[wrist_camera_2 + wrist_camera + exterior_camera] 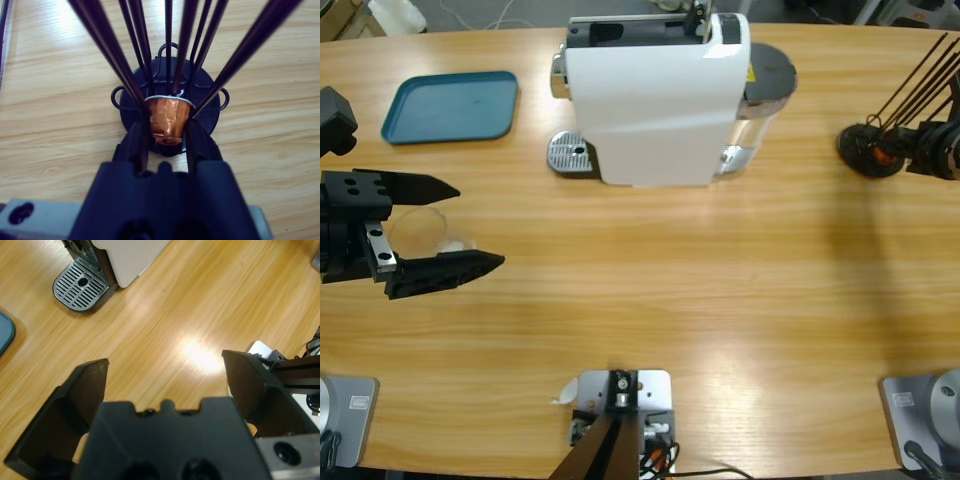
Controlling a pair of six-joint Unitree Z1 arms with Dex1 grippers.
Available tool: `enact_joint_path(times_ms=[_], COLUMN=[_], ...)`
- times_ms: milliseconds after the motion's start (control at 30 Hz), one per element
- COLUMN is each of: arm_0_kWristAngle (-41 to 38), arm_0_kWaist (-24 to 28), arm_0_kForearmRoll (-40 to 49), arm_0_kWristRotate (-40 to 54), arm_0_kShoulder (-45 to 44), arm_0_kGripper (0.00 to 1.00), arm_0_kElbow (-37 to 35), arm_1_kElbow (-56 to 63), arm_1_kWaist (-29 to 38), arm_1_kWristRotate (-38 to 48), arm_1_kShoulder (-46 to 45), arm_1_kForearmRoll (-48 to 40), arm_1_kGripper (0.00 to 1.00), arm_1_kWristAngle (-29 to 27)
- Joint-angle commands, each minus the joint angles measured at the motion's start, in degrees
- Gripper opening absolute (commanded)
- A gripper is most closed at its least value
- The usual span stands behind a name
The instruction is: Pour coffee
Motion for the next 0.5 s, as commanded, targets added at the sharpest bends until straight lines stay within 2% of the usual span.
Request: enact_joint_path(times_ms=[33, 233, 333, 367, 400, 500], arm_0_kWristAngle=[0.76, 0.76, 0.76, 0.76, 0.75, 0.73], arm_0_kWaist=[-0.09, -0.09, -0.09, -0.09, -0.09, -0.09], arm_0_kForearmRoll=[-0.35, -0.35, -0.35, -0.35, -0.35, -0.35], arm_0_kWristRotate=[-0.75, -0.84, -0.85, -0.93, -0.93, -0.93], arm_0_kShoulder=[-1.09, -1.09, -1.12, -1.09, -1.09, -1.09], arm_0_kGripper=[0.977, 0.977, 0.978, 0.977, 0.977, 0.977], arm_0_kElbow=[1.86, 1.74, 1.81, 1.76, 1.72, 1.65], arm_1_kElbow=[-1.71, -1.99, -1.76, -1.45, -1.32, -1.25], arm_1_kWaist=[-0.31, -0.7, -0.79, -0.79, -0.79, -0.79], arm_1_kWristRotate=[0.17, 0.63, 0.63, 0.63, 0.61, 0.54], arm_1_kShoulder=[2.18, 2.27, 1.85, 1.48, 1.06, 0.43], arm_1_kForearmRoll=[-0.78, -0.78, -1.06, -1.61, -1.87, -2.29], arm_1_kGripper=[0.287, 0.283, 0.251, 0.105, 0.001, 0.0], arm_1_kWristAngle=[0.1, -0.21, -0.25, -0.3, -0.48, -0.83])
